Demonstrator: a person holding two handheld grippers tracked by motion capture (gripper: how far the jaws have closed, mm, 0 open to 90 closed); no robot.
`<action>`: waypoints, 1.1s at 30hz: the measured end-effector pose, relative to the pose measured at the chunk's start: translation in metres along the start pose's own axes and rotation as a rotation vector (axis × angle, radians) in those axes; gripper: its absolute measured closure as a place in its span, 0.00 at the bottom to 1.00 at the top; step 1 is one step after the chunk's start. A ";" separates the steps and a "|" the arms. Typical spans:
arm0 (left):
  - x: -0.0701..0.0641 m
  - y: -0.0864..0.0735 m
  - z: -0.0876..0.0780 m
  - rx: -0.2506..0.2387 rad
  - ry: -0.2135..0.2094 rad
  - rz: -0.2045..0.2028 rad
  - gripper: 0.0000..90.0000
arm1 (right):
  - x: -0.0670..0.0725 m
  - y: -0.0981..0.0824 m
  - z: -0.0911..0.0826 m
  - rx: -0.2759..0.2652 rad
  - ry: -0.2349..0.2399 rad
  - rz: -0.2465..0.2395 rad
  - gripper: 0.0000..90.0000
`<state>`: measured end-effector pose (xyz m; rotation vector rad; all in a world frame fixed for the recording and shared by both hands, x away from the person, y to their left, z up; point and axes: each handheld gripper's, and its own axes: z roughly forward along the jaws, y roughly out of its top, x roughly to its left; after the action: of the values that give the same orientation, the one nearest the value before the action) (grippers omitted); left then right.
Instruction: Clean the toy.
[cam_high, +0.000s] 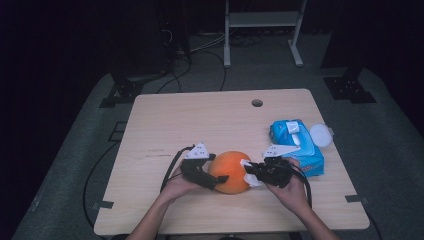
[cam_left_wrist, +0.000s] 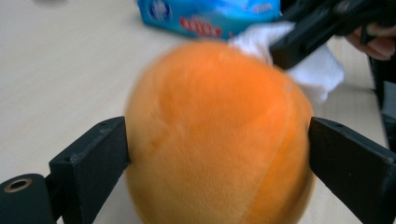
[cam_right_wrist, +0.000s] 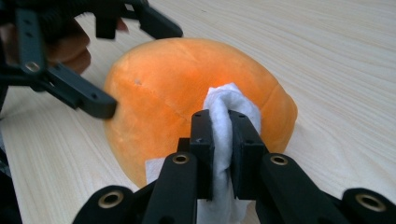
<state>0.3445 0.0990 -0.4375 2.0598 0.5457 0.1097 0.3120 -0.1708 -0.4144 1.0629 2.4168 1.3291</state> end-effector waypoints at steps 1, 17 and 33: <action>-0.001 0.000 0.000 0.002 -0.005 -0.001 0.10 | 0.000 0.000 0.000 -0.001 0.001 0.002 0.89; -0.039 0.016 0.004 0.012 0.110 0.300 0.30 | 0.031 0.014 -0.009 -0.073 0.048 -0.073 0.90; 0.000 0.002 0.006 0.014 -0.041 0.005 0.14 | -0.002 0.003 -0.008 -0.023 -0.021 0.010 0.90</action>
<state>0.3464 0.0937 -0.4389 2.0726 0.5178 0.0663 0.3111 -0.1761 -0.4077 1.0784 2.3781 1.3393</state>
